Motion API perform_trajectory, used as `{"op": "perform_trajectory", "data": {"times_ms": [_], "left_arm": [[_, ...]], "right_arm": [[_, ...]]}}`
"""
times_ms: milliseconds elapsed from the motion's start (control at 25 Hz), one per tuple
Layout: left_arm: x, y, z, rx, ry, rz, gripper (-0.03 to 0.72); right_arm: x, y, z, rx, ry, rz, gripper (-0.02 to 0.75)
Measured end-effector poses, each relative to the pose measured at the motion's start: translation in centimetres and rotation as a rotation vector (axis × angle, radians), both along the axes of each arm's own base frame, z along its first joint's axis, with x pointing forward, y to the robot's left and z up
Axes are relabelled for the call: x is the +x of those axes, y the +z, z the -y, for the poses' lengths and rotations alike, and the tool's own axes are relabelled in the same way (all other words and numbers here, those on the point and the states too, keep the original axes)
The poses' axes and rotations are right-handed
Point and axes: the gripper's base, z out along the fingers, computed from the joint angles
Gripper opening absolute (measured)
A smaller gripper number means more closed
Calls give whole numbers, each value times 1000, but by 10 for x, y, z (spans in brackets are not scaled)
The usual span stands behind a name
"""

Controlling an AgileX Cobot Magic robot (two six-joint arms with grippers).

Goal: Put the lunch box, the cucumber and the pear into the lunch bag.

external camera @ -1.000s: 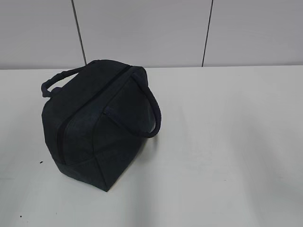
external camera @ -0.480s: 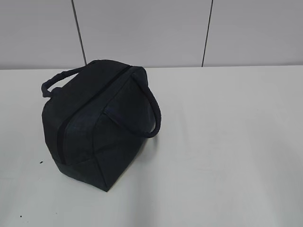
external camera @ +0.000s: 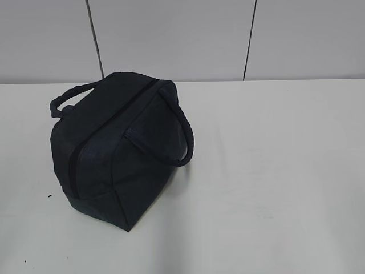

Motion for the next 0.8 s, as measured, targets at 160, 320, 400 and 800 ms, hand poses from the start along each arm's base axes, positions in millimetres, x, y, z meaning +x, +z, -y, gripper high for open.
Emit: {"op": "perform_trajectory", "data": {"times_ms": [160, 320, 400, 800], "left_arm": [[0, 0, 0, 0, 0, 0, 319], [0, 0, 0, 0, 0, 0, 295], [0, 0, 0, 0, 0, 0, 285], [-14, -1, -3, -18, 128, 89, 245]], "right_arm": [[-1, 0, 0, 4, -2, 3, 531], [-1, 0, 0, 7, -3, 6, 518], [-1, 0, 0, 9, -2, 5, 514], [-4, -1, 1, 10, -103, 21, 512]]}}
